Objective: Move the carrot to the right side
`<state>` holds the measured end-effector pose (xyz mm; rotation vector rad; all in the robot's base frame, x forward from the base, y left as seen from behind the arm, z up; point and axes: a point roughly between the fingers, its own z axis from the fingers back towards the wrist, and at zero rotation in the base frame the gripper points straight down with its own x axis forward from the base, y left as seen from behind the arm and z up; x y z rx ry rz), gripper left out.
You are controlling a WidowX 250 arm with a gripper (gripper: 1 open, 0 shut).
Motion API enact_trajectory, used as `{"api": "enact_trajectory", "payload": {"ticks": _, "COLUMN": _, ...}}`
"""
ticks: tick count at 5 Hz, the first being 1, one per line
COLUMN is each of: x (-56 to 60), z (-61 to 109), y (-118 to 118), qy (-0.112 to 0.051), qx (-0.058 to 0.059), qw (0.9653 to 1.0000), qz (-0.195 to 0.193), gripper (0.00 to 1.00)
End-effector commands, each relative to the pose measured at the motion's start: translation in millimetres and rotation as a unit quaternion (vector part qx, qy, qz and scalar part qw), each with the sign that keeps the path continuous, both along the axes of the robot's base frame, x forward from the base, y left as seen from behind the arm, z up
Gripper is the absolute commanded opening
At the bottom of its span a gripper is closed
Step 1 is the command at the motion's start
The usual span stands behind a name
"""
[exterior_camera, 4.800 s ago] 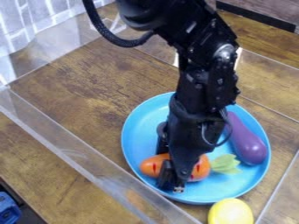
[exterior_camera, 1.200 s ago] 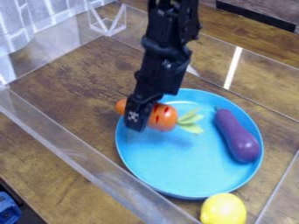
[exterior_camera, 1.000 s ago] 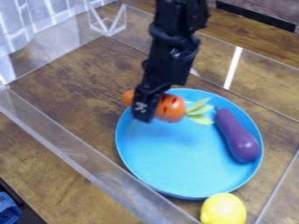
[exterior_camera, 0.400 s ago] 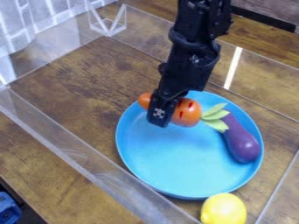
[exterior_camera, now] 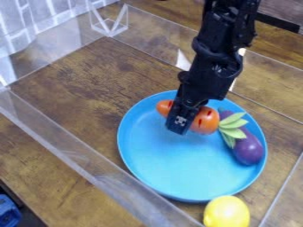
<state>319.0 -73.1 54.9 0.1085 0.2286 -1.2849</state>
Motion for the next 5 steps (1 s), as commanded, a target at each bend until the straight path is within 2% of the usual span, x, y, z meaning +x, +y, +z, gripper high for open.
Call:
{"api": "enact_trajectory", "payload": {"ticks": 1, "x": 14.7, "z": 19.4, "y": 2.8, "qy": -0.025, "qx": 0.0, "qw": 0.9997, "qz": 0.002, "gripper": 0.0}}
{"api": "enact_trajectory", "payload": {"ticks": 2, "x": 21.5, "z": 21.3, "y": 10.2, "qy": -0.024, "qx": 0.009, "qw": 0.9996, "qz": 0.008, "gripper": 0.0}}
{"api": "enact_trajectory", "payload": {"ticks": 3, "x": 27.1, "z": 34.0, "y": 7.2, "qy": -0.025, "qx": 0.021, "qw": 0.9993, "qz": 0.016, "gripper": 0.0}}
{"api": "enact_trajectory", "payload": {"ticks": 5, "x": 39.7, "z": 66.3, "y": 1.7, "qy": -0.016, "qx": 0.041, "qw": 0.998, "qz": 0.045, "gripper": 0.0}}
